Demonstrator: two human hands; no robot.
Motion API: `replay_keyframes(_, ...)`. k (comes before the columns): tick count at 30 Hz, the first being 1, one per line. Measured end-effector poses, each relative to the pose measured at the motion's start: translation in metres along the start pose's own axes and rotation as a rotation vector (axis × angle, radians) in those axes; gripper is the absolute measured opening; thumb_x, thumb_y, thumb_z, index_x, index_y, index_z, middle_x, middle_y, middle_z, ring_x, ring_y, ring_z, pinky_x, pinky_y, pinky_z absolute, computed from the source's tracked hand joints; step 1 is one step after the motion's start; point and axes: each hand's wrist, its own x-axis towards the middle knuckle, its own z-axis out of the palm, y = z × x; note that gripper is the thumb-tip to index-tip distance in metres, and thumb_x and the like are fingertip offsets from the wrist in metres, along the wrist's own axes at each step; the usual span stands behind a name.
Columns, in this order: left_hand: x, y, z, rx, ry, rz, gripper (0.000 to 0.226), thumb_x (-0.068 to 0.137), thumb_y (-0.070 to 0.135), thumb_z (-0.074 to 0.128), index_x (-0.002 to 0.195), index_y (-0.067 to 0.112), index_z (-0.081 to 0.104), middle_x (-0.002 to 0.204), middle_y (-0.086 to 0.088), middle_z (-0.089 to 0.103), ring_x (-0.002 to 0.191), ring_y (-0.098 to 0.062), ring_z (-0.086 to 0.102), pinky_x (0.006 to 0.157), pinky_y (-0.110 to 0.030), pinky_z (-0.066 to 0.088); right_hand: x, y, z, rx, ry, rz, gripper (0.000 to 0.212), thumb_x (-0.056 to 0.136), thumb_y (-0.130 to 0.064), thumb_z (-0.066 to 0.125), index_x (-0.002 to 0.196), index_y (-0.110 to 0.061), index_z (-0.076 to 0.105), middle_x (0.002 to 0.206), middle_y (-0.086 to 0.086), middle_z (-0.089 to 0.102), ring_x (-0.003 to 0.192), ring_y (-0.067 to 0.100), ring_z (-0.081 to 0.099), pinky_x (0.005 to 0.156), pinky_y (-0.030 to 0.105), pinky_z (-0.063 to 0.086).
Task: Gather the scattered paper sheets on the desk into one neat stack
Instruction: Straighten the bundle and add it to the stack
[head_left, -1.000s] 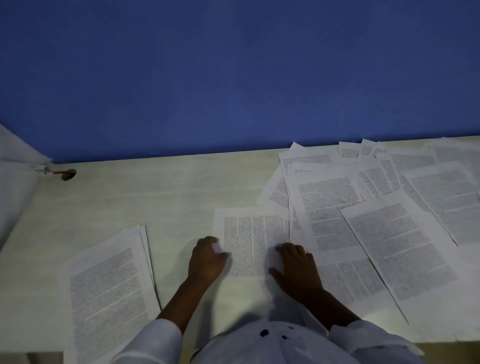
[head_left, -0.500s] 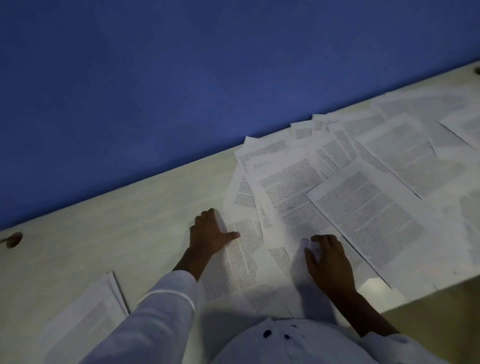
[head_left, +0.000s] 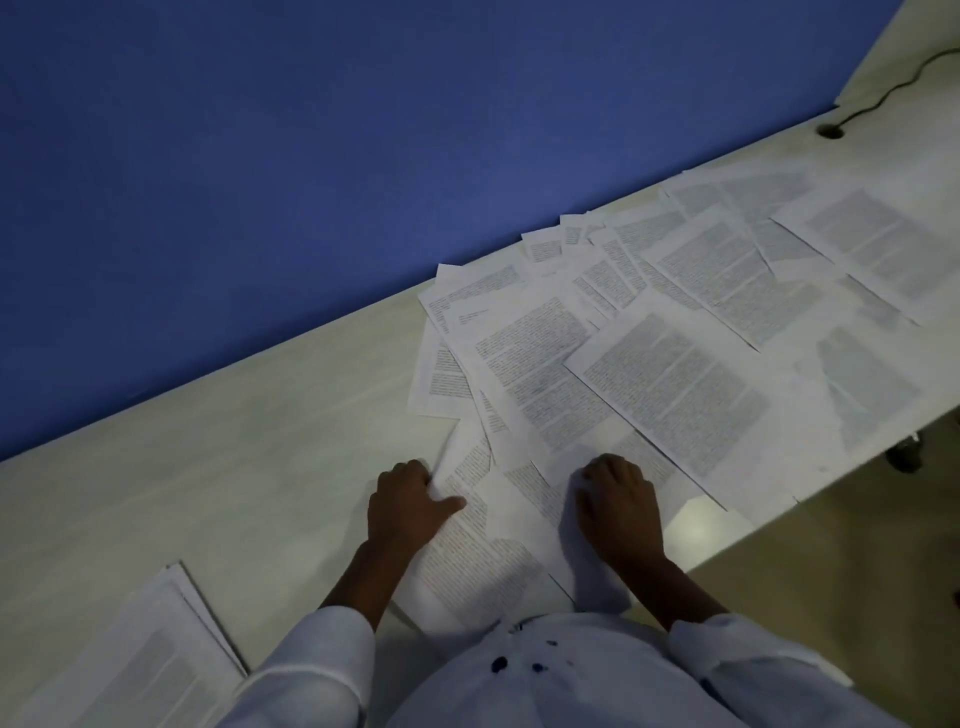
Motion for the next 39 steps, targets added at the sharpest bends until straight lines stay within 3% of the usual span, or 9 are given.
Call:
replay_keyframes(4, -0.008, 0.000, 0.007, -0.018, -0.080, 0.022, 0.066, 0.066, 0.076, 0.062, 0.098, 0.019, 0.069, 0.113, -0.005, 0.058, 0.110, -0.026, 0.054, 0.086, -0.037, 0.051, -0.018, -0.001, 0.001, 0.017, -0.039, -0.010, 0.028, 0.084, -0.025, 0.058, 0.106, -0.008, 0.063, 0.110, 0.009, 0.063, 0.095, 0.029, 0.060, 0.075, 0.036, 0.047)
replay_keyframes(7, -0.011, 0.002, 0.009, -0.314, -0.176, -0.012, 0.065, 0.065, 0.077, 0.059, 0.095, 0.020, 0.071, 0.094, 0.000, 0.070, 0.085, -0.016, 0.067, 0.076, -0.036, 0.058, -0.029, -0.003, 0.001, 0.076, -0.083, -0.029, 0.035, 0.079, -0.019, 0.066, 0.110, -0.003, 0.062, 0.112, 0.013, 0.064, 0.098, 0.032, 0.062, 0.080, 0.035, 0.050)
replay_keyframes(13, -0.023, -0.010, 0.013, -0.675, -0.336, -0.079, 0.033, 0.085, 0.020, 0.072, 0.117, 0.012, 0.067, 0.111, -0.009, 0.071, 0.096, -0.025, 0.067, 0.089, -0.035, 0.055, -0.053, -0.017, -0.008, 0.154, -0.094, 0.015, 0.019, 0.076, -0.009, 0.067, 0.094, -0.002, 0.066, 0.099, 0.013, 0.065, 0.086, 0.030, 0.065, 0.074, 0.026, 0.046)
replay_keyframes(15, -0.033, -0.022, 0.019, -0.789, -0.335, -0.116, 0.036, 0.084, 0.016, 0.074, 0.119, 0.013, 0.067, 0.112, -0.009, 0.070, 0.096, -0.025, 0.068, 0.089, -0.037, 0.055, -0.065, -0.019, -0.009, 0.151, 0.031, 0.146, 0.015, 0.072, -0.004, 0.071, 0.087, -0.003, 0.067, 0.094, 0.014, 0.064, 0.084, 0.032, 0.064, 0.070, 0.027, 0.047)
replay_keyframes(19, -0.056, -0.050, 0.029, -0.999, -0.296, -0.224, 0.032, 0.083, 0.014, 0.075, 0.114, 0.015, 0.068, 0.108, -0.009, 0.071, 0.095, -0.028, 0.069, 0.088, -0.043, 0.056, -0.091, -0.018, -0.014, 0.248, 0.103, 0.688, 0.049, 0.077, -0.019, 0.076, 0.119, 0.000, 0.058, 0.118, 0.020, 0.055, 0.112, 0.035, 0.052, 0.090, 0.039, 0.047)
replay_keyframes(24, -0.076, -0.059, 0.036, -1.075, -0.201, -0.290, 0.030, 0.087, 0.029, 0.071, 0.113, 0.014, 0.067, 0.106, -0.009, 0.070, 0.096, -0.029, 0.067, 0.092, -0.044, 0.055, -0.088, -0.027, -0.033, 0.532, 0.075, 0.897, 0.058, 0.081, -0.016, 0.075, 0.125, 0.011, 0.049, 0.123, 0.028, 0.057, 0.107, 0.036, 0.061, 0.083, 0.036, 0.050)
replay_keyframes(28, -0.081, -0.049, 0.035, -1.139, -0.220, -0.292, 0.030, 0.092, 0.024, 0.064, 0.118, 0.010, 0.066, 0.111, -0.011, 0.070, 0.098, -0.029, 0.066, 0.092, -0.044, 0.054, -0.076, -0.033, -0.035, 0.579, 0.028, 0.912, 0.038, 0.079, -0.016, 0.075, 0.100, 0.010, 0.055, 0.082, 0.017, 0.058, 0.083, 0.033, 0.064, 0.062, 0.037, 0.050)
replay_keyframes(31, -0.082, -0.032, 0.035, -1.176, -0.219, -0.263, 0.029, 0.090, 0.015, 0.067, 0.118, 0.010, 0.067, 0.112, -0.010, 0.071, 0.098, -0.028, 0.068, 0.092, -0.041, 0.054, -0.069, -0.024, -0.033, 0.536, -0.050, 0.874, 0.043, 0.077, -0.026, 0.075, 0.099, 0.007, 0.058, 0.085, 0.014, 0.060, 0.082, 0.029, 0.064, 0.052, 0.024, 0.039)
replay_keyframes(39, -0.081, 0.035, 0.052, -1.128, -0.137, -0.278, 0.045, 0.073, 0.017, 0.084, 0.114, 0.006, 0.069, 0.103, -0.005, 0.072, 0.082, -0.016, 0.068, 0.079, -0.027, 0.054, -0.071, 0.015, -0.055, 0.656, -0.315, 0.590, 0.028, 0.070, -0.015, 0.080, 0.061, -0.013, 0.053, 0.062, 0.008, 0.047, 0.055, 0.018, 0.051, 0.052, 0.027, 0.049)
